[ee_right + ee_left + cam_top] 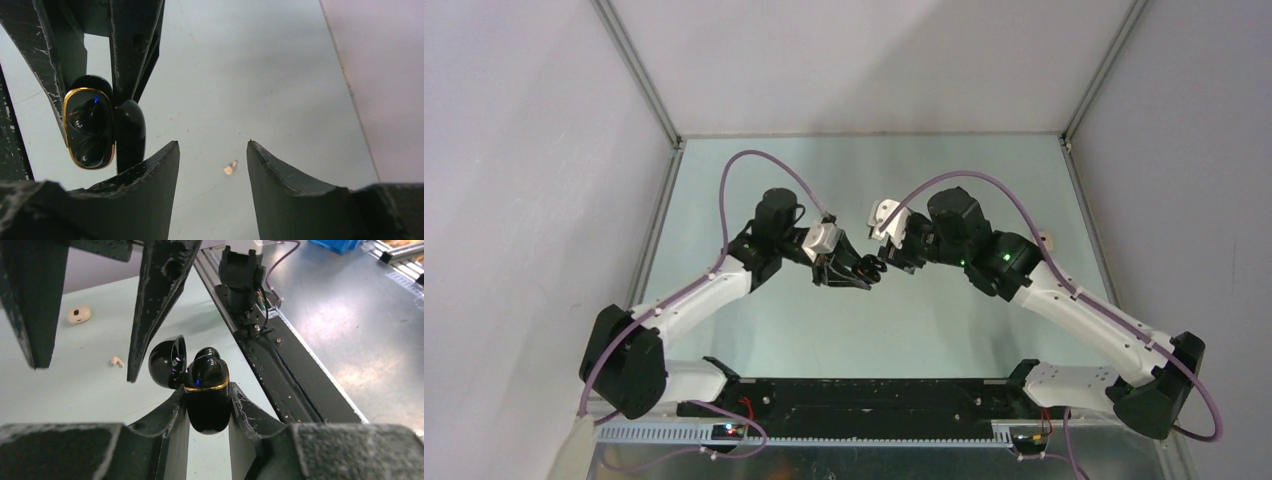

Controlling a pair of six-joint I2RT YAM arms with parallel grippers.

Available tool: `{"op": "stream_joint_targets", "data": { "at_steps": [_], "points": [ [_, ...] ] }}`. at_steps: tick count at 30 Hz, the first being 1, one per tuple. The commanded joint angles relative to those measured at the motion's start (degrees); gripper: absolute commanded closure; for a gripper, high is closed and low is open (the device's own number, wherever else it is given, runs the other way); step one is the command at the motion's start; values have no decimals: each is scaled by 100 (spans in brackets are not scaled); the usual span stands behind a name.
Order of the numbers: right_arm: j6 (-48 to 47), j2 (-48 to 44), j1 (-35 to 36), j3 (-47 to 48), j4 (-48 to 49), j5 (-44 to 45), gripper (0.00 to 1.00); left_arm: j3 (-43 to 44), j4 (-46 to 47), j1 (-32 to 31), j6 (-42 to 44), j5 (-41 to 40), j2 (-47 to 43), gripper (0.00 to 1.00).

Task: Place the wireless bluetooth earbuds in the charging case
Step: Close the charging case.

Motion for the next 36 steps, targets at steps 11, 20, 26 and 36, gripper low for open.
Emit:
{"op": "stream_joint_targets", "data": {
  "at_steps": [11, 20, 26, 36],
  "points": [
    [0, -143, 137, -65, 236, -866, 43, 448, -2532, -111, 2156, 223, 1, 100],
    [-630, -324, 327, 17, -673, -1809, 44, 431, -2480, -112, 2123, 176, 10, 100],
    [-523, -625, 113, 166, -926, -2565, 44, 430, -2439, -110, 2089, 165, 48, 100],
    [-433, -663, -23, 167, -822, -2484, 44, 439, -2309, -129, 1958, 42, 35, 100]
  ]
}}
